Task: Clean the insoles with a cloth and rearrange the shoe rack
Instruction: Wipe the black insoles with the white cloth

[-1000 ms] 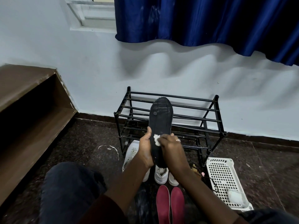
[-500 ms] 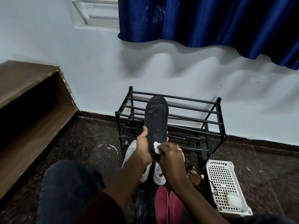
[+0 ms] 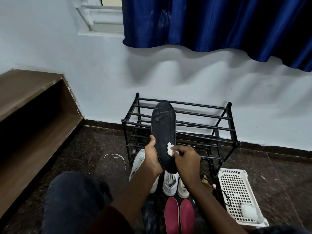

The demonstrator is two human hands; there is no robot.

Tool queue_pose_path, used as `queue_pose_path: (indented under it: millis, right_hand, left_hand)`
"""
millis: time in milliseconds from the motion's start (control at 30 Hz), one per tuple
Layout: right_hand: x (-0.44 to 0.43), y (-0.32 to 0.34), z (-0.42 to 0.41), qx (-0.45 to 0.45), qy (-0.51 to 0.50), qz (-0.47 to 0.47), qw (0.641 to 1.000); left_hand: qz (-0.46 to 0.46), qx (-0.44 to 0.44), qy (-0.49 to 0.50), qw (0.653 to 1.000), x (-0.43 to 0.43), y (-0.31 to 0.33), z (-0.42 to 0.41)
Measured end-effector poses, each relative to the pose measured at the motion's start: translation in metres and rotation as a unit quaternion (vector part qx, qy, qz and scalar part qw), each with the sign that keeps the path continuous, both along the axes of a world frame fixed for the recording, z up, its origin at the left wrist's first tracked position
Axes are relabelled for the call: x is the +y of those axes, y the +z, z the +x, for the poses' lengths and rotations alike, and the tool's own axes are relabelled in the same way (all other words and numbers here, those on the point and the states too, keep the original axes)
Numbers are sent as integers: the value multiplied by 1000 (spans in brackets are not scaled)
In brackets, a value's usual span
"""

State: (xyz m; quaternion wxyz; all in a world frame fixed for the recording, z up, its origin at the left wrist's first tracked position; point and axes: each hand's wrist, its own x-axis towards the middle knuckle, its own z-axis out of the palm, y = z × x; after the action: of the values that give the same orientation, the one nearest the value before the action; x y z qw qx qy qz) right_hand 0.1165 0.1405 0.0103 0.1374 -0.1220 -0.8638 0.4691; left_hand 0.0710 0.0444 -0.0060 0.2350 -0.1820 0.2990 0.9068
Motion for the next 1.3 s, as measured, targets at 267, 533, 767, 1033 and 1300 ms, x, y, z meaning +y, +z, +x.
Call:
queue_pose_path:
  millis: [267, 533, 767, 1033, 1300]
  right_hand:
    - [19, 2, 2, -89, 26, -138, 986]
    - [17, 1, 11, -86, 97, -74, 989]
    - [8, -2, -7, 97, 93, 253, 958]
    - [1, 4, -9, 103, 123, 276, 948]
    - [-2, -2, 12, 90, 197, 272, 938]
  left_hand:
    - [13, 41, -32, 999, -1, -9, -1]
    - [105, 95, -5, 990, -4, -6, -14]
    - [114, 66, -4, 991, 3, -14, -9]
    - [135, 98, -18, 986, -4, -15, -7]
    - [102, 65, -16, 993, -7, -28, -11]
